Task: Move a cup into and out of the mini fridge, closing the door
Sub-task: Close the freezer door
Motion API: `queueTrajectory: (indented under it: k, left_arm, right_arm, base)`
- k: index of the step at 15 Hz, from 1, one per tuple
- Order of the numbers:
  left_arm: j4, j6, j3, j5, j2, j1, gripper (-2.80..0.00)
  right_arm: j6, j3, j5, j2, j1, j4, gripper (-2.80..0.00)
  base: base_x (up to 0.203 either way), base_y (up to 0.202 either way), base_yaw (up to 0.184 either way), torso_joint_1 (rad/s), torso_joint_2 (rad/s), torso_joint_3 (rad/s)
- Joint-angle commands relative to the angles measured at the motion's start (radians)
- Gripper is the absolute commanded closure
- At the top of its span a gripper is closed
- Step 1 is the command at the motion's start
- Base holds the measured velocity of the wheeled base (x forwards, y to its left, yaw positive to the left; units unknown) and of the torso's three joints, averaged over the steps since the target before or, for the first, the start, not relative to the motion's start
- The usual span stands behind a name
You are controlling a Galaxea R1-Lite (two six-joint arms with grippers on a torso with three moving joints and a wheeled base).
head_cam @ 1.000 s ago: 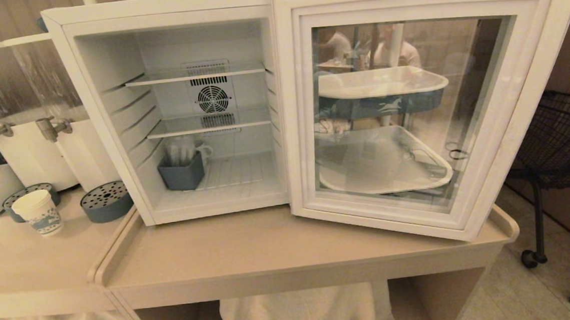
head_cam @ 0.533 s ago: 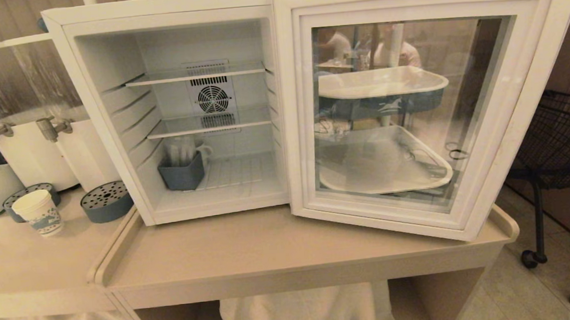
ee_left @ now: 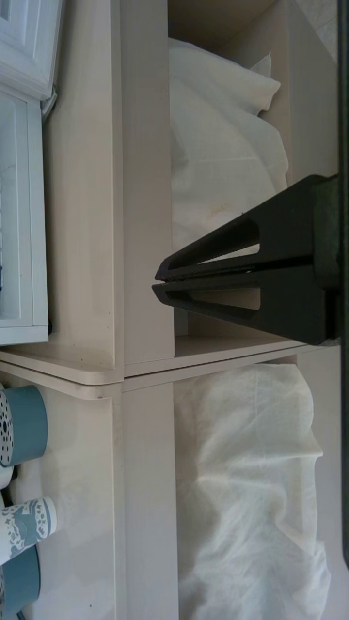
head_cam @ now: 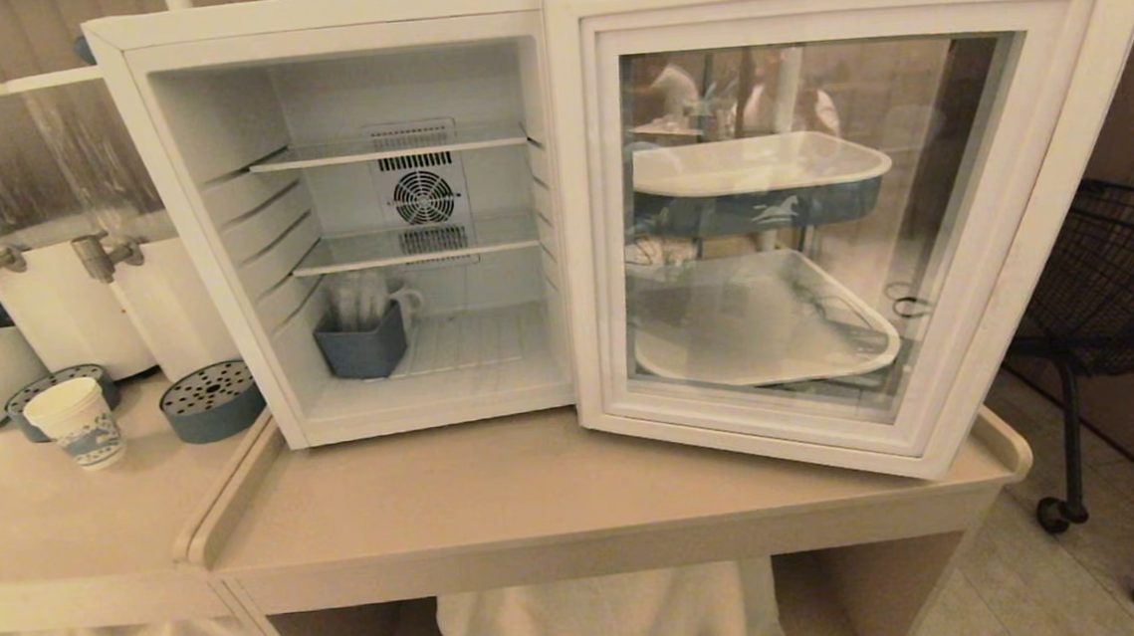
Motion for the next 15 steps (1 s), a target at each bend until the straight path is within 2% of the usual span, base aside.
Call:
queueTrajectory:
  k: [1,3,5,7,8,9,10,12,13,14,15]
  left_arm:
    - [0.000,-0.003,0.000,0.001,0.002,0.000,0.00]
    - [0.000,-0.005,0.000,0.001,0.002,0.000,0.00]
    - [0.000,-0.005,0.000,0.001,0.002,0.000,0.00]
    - [0.000,-0.004,0.000,0.001,0.002,0.000,0.00]
    - [0.000,-0.002,0.000,0.001,0.002,0.000,0.00]
    - [0.000,-0.003,0.000,0.001,0.002,0.000,0.00]
    - [0.000,-0.003,0.000,0.000,0.002,0.000,0.00]
    - [0.000,-0.003,0.000,0.000,0.002,0.000,0.00]
    - [0.000,-0.003,0.000,0.001,0.002,0.000,0.00]
    - [0.000,-0.005,0.000,0.000,0.002,0.000,0.00]
    - [0.000,-0.003,0.000,0.000,0.002,0.000,0.00]
  right_arm:
    - [0.016,-0.145,-0.050,0.295,0.001,-0.025,-2.80]
    - [0.063,-0.259,-0.130,0.576,-0.006,-0.083,-2.80]
    - [0.118,-0.392,-0.184,0.860,-0.048,-0.135,-2.80]
    - [0.172,-0.542,-0.194,1.120,-0.111,-0.169,-2.80]
    - [0.198,-0.621,-0.173,1.237,-0.148,-0.183,-2.80]
    - [0.219,-0.695,-0.110,1.339,-0.187,-0.193,-2.80]
    - [0.235,-0.760,0.001,1.407,-0.225,-0.200,-2.80]
    - [0.255,-0.832,0.377,1.466,-0.301,-0.190,-2.80]
    - [0.262,-0.856,0.536,1.477,-0.339,-0.179,-2.80]
    - [0.274,-0.883,0.676,1.492,-0.387,-0.168,-2.80]
    - [0.287,-0.903,0.741,1.517,-0.424,-0.168,-2.80]
  base:
    - [0.000,0.000,0.000,0.000,0.00,0.000]
    - [0.000,0.000,0.000,0.000,0.00,0.000]
    - [0.000,0.000,0.000,0.000,0.00,0.000]
    - [0.000,0.000,0.000,0.000,0.00,0.000]
    - [0.000,0.000,0.000,0.000,0.00,0.000]
    - [0.000,0.000,0.000,0.000,0.00,0.000]
    - [0.000,0.000,0.000,0.000,0.00,0.000]
    - [0.000,0.000,0.000,0.000,0.00,0.000]
    - [0.000,0.000,0.000,0.000,0.00,0.000]
    - [0.000,0.000,0.000,0.000,0.00,0.000]
    - [0.000,0.000,0.000,0.000,0.00,0.000]
